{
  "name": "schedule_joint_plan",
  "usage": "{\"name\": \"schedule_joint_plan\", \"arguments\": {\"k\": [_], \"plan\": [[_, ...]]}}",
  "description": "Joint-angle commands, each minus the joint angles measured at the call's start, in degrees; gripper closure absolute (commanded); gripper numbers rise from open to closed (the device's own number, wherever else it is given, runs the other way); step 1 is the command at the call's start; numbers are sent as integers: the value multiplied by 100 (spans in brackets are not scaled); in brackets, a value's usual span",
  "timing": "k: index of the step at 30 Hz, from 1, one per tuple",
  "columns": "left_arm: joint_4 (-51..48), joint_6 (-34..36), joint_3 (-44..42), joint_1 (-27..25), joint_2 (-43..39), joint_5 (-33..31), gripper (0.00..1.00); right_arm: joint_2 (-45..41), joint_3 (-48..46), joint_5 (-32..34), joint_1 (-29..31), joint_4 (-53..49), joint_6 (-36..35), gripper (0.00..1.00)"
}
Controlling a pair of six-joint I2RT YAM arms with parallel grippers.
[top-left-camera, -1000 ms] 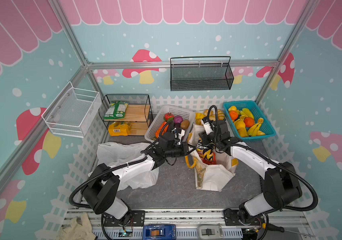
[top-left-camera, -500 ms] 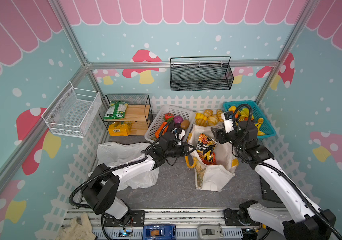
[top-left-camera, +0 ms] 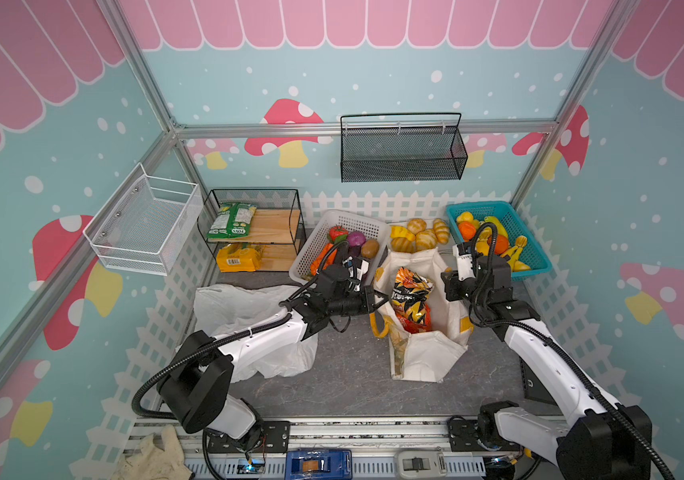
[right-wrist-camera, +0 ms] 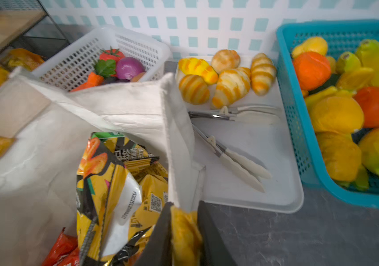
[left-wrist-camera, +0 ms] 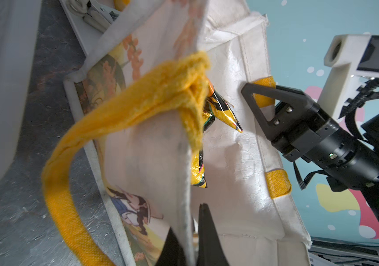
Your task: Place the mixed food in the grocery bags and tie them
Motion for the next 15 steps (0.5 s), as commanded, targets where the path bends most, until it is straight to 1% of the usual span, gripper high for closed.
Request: {"name": "schedule_joint_plan", "arguments": {"k": [1,5,6,10,15], "plan": [[-216,409,150,75,-423,-537,97,265,288,-781,17,858,224,88],[-360,470,258,83,-363,-598,97,643,457,-1055,20,1019,285,89],[-316,434,253,83,-328,-570,97,699,490,-1020,20,1026,271,89],[-56,236,318,75,-31,-331,97,968,669,-619,17,965,21,90],[18,178,589,-44,352,-223,95,1409,1194,-261,9,684,-298,91]]}}
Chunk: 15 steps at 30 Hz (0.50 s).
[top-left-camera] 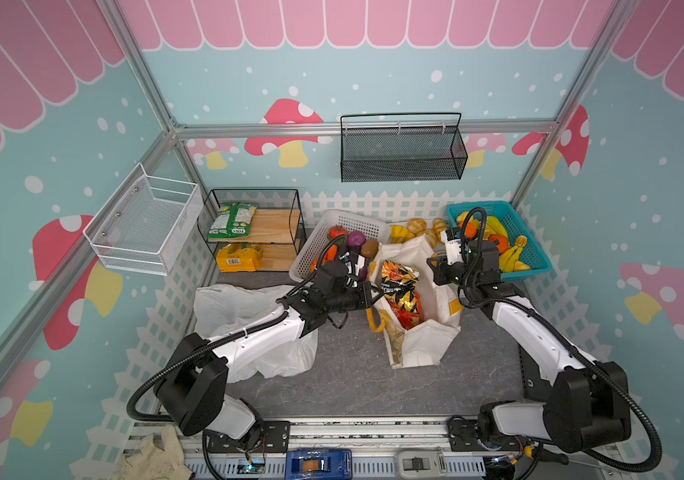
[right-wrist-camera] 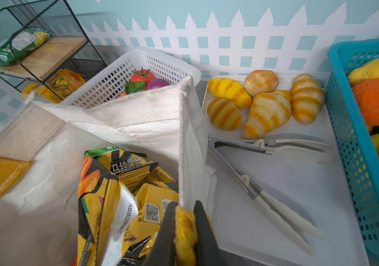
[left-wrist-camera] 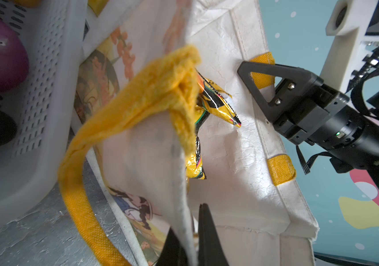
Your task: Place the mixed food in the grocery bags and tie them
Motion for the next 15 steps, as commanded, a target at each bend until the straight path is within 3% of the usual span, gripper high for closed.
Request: {"name": "schedule_joint_plan", "arguments": {"k": [1,6,9,12,15], "plan": [[239,-76,329,-85,226,90,94,202,458,298,7,147,-331,91],[177,-35,554,-77,491,34,88,601,812,234,-17,66,-434,91],[61,51,580,-34,505,30,78,661,823,168,-16,30,-469,86],[-160,289,562,40,335,-29,64,530,712,180,-17,33,-512,74],[-493,638,565,152,77,-42,52,253,552,36,-4,77,-455,53]]}}
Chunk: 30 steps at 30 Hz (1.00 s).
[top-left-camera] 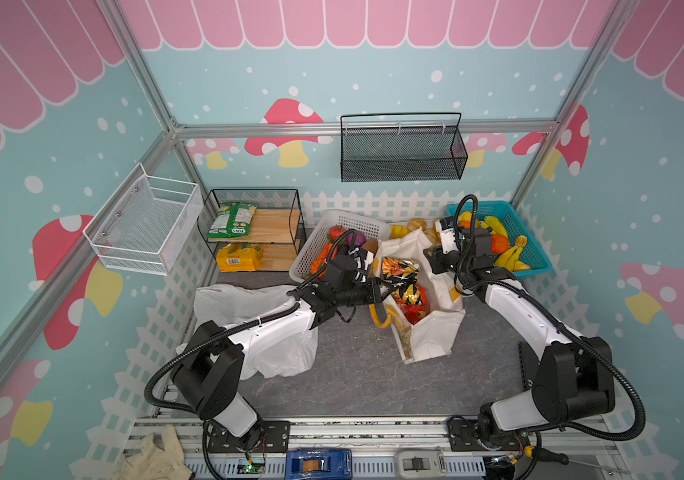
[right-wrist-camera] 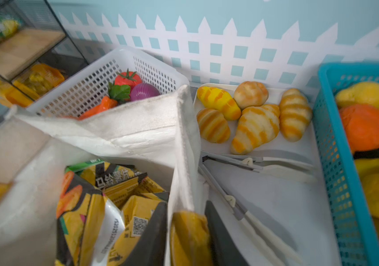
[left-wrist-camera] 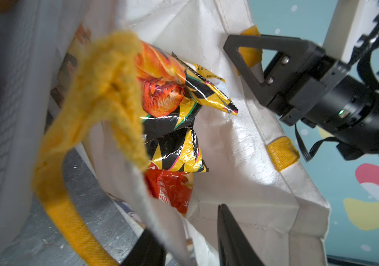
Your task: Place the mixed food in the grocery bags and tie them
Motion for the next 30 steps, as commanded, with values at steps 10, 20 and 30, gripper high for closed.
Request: {"name": "schedule_joint_plan", "arguments": {"k": [10,20,30], "plan": [[-1460,1116,-250,470,-1832,-852,19,-1392,-488,266,278,387,-91,22],[-3981,467,-1030,2682,-3247,-1873,18,-2060,-807,918,1554,655,-417,19],[-5133,-50,-1761,4734,-3942,-2703,8,-2432,-1411,622,1604,1115,-317,17]]}}
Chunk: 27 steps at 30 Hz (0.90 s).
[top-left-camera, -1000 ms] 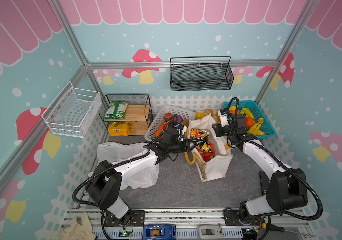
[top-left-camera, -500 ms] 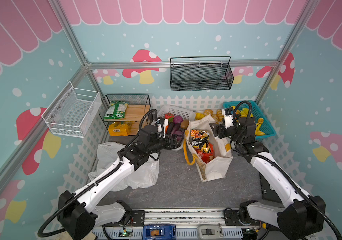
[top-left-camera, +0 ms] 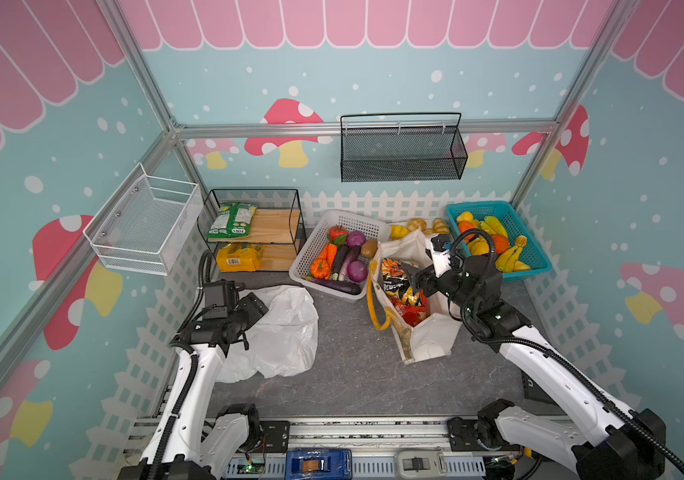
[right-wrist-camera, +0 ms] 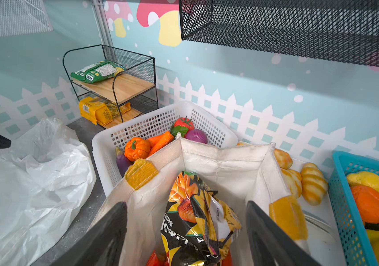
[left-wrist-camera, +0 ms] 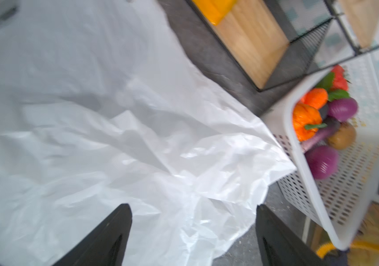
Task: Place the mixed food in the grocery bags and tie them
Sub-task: 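Move the left gripper to the white plastic bag and grasp its edge, then lift the white plastic bag with the left gripper while the right gripper rises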
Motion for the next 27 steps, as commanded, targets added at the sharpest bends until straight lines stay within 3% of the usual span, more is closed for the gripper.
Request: {"name": "schedule_joint_plan", "arguments": {"k": [1,6,9,11,16,22,25,27], "plan": [[-647,-300,-119,52,-73,-668,6,-166,-74,-88,31,270,-49,17],[-209,-354,-603,52,472,-562,6,-119,-137,-322,28,387,25,16],[299,-270,-769,58,692,-435,11,-62,-145,-441,32,394,58,16],[693,-223,-886,58,861,-185,20,-61,-163,-423,26,402,56,16],[1442,-157,-1178,-59,1310,216,56,-79,-154,-372,27,405,55,16],[2061,-244,-1626,-332,1131,334,90,-61,-44,-322,34,349,64,16],[1994,-98,-1572,-518,754,334,100,-69,33,-283,27,296,58,16],[1812,66,-1370,-817,373,205,100,-72,91,-206,27,234,33,16]]}}
